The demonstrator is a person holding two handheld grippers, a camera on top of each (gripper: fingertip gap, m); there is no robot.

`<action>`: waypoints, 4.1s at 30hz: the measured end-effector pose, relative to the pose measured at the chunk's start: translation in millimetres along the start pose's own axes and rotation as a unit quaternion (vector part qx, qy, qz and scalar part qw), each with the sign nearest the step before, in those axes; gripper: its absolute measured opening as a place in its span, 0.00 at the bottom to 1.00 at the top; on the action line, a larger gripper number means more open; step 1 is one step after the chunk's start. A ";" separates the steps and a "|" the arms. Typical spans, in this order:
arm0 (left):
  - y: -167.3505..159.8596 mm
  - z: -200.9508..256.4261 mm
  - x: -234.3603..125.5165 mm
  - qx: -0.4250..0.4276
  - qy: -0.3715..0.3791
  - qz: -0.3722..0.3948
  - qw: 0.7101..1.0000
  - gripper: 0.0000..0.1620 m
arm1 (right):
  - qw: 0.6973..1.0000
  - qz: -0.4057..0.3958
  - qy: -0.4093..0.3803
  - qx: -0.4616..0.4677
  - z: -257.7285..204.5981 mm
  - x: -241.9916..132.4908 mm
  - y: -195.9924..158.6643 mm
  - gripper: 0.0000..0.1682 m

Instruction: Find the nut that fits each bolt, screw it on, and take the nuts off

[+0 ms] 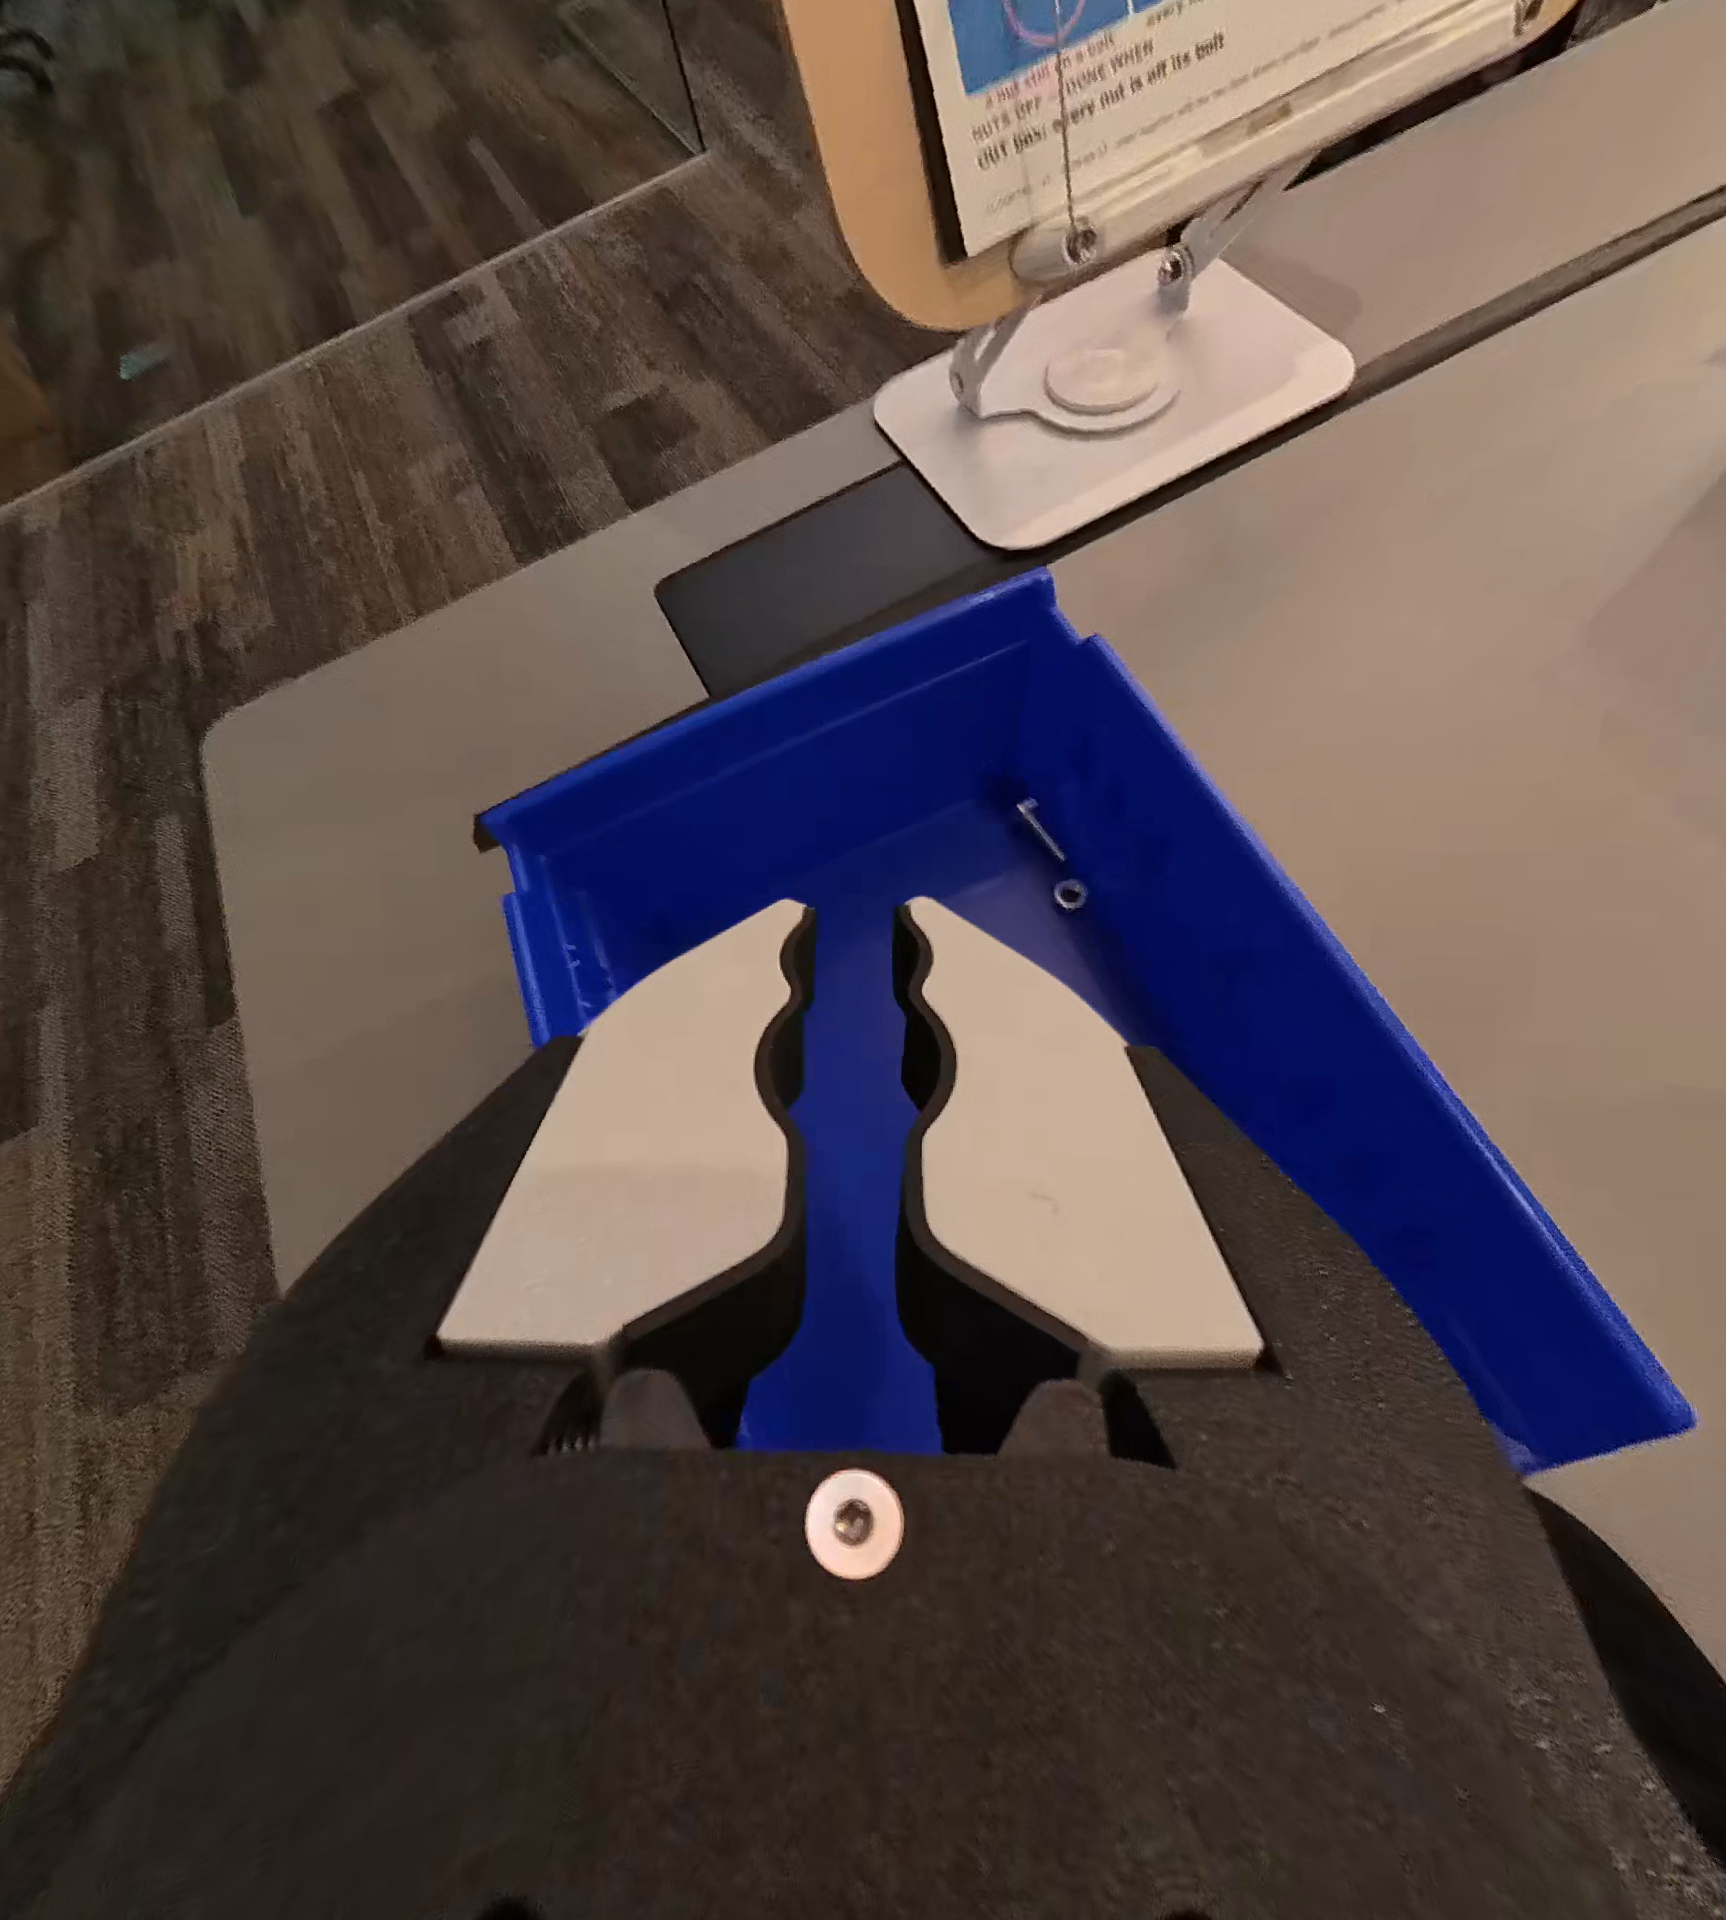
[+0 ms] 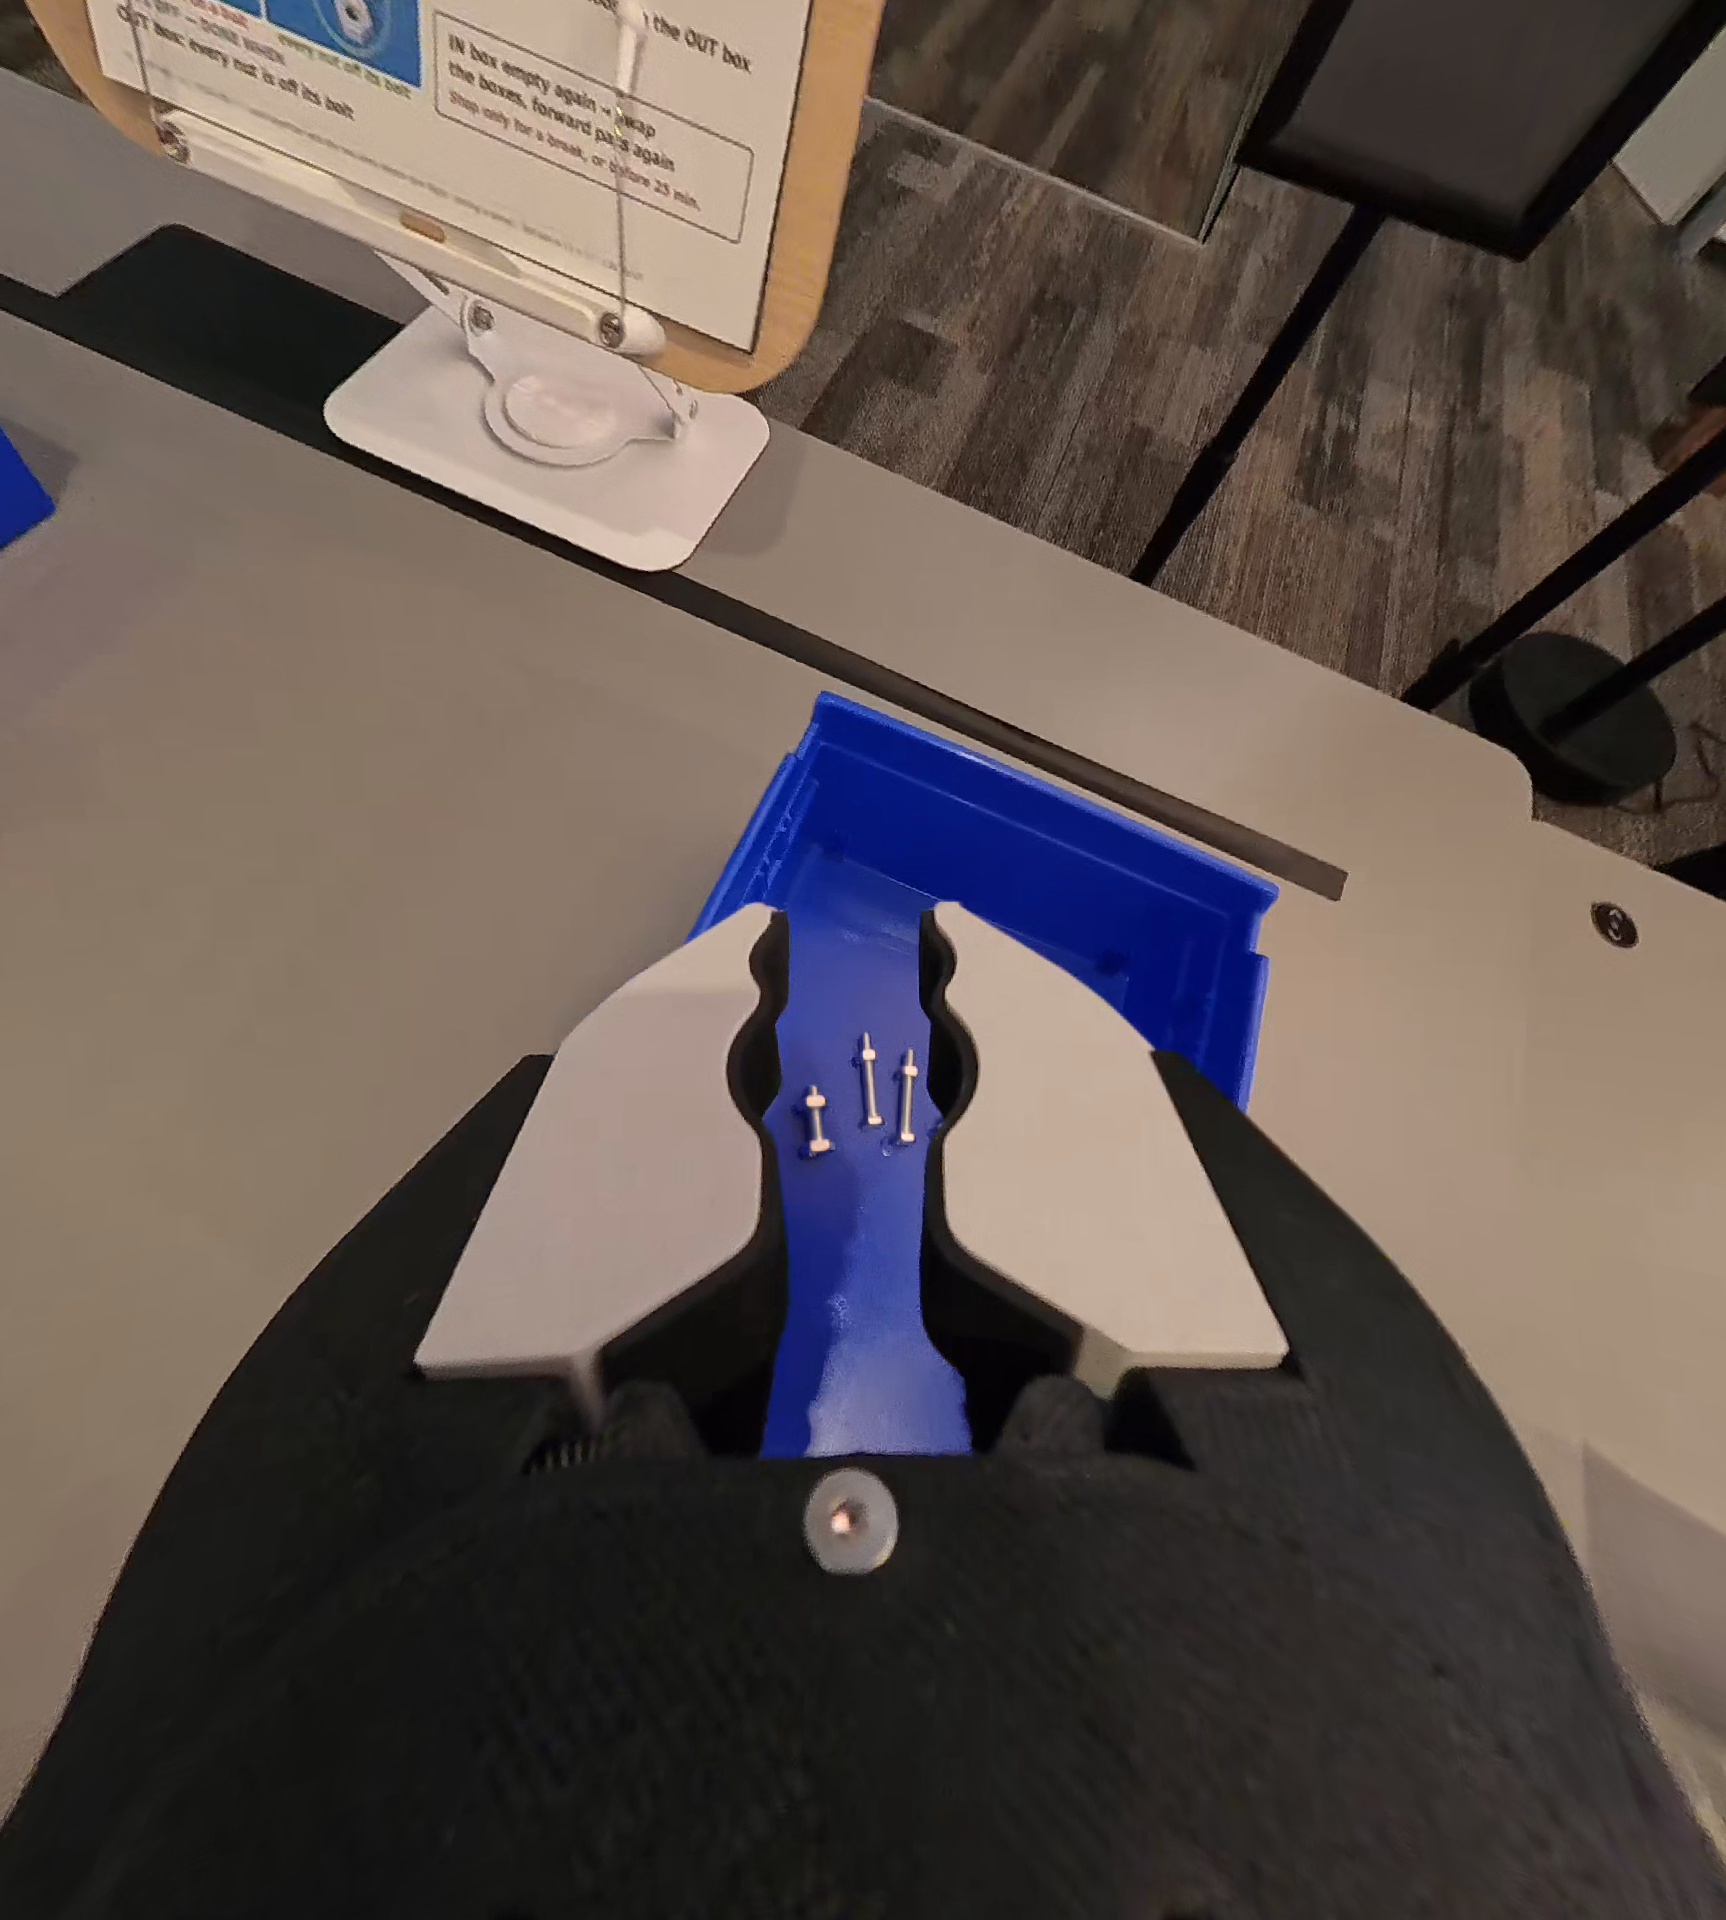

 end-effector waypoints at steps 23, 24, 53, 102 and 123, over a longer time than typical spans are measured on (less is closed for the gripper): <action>-34.4 29.1 130.7 0.078 -0.113 -0.107 0.985 0.13 | 0.998 0.040 -0.008 -0.043 -43.0 4.3 19.4 0.15; -35.1 27.7 134.7 0.075 -0.108 -0.104 0.986 0.13 | 0.998 0.040 -0.008 -0.044 -43.1 4.2 19.4 0.15; -19.0 -2.3 134.0 -0.162 -0.133 -0.117 0.971 0.07 | 0.997 0.044 -0.005 -0.056 -31.8 0.3 18.7 0.15; -37.7 6.7 206.5 -0.286 -0.059 -0.267 0.918 0.37 | 0.993 -0.016 0.003 -0.115 -57.1 17.8 13.6 0.17; -43.2 -2.6 207.7 -0.267 0.041 -0.328 0.905 0.69 | 0.991 -0.033 0.006 -0.133 -58.9 19.2 10.1 0.17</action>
Point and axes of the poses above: each gripper's, where its closed fingertips meet, x out along the fingers, y out of its top, z = x × y across the jaws, the point moved 7 cm from there along -x, back along the fingers, and after that the axes turned 7 degrees about -y, right-handed, at the moved point
